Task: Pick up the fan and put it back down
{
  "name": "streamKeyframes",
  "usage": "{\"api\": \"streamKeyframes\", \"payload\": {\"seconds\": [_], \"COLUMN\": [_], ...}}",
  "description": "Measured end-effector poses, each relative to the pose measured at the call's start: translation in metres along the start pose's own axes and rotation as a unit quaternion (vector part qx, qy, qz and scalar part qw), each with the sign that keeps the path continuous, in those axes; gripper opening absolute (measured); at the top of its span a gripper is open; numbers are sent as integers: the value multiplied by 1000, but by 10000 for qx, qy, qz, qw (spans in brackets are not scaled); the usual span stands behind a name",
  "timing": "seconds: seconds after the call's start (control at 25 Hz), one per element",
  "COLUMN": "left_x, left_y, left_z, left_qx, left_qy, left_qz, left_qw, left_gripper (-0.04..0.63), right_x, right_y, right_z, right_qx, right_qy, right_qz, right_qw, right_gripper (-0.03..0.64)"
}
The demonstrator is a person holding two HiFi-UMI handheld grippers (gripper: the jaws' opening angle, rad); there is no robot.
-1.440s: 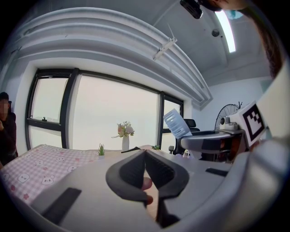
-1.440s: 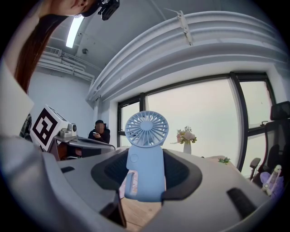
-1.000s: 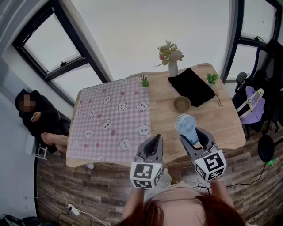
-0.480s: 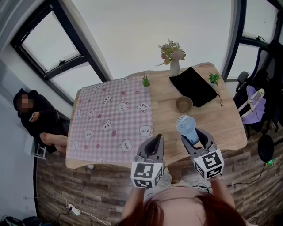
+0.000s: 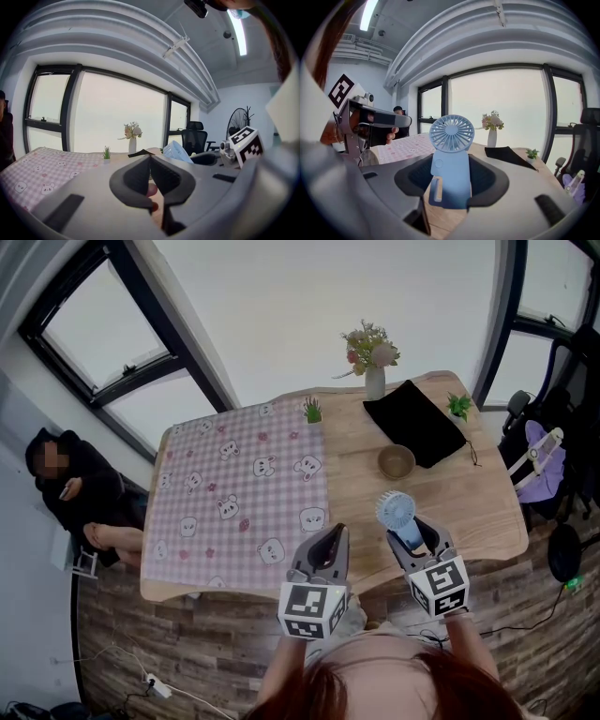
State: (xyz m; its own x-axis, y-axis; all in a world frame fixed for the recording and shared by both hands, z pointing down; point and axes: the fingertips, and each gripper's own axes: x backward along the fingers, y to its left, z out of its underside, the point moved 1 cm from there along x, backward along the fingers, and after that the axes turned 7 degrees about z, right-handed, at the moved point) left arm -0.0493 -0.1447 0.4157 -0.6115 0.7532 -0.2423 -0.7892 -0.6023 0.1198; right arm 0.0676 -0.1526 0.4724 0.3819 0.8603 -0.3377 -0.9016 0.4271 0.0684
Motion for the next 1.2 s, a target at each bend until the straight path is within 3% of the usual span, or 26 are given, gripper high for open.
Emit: {"api": "streamKeyframes", "payload": {"seconds": [0.56,1.2], "left_x": [-1,10], "left_y": [25,48], "left_z": [4,9], "left_qx": [32,88], "left_qy": [62,93], "left_qz": [-40,-273], "left_qw": [10000,9995], "left_gripper": [11,11], "right_x": [-30,-59], "right_y": [2,13], "right_z": [38,83], "right_qx": [47,320], "right_qy": [492,1054], "right_qz": [81,-115], "right_qw": [9987,9938], "right_gripper": [215,215]}}
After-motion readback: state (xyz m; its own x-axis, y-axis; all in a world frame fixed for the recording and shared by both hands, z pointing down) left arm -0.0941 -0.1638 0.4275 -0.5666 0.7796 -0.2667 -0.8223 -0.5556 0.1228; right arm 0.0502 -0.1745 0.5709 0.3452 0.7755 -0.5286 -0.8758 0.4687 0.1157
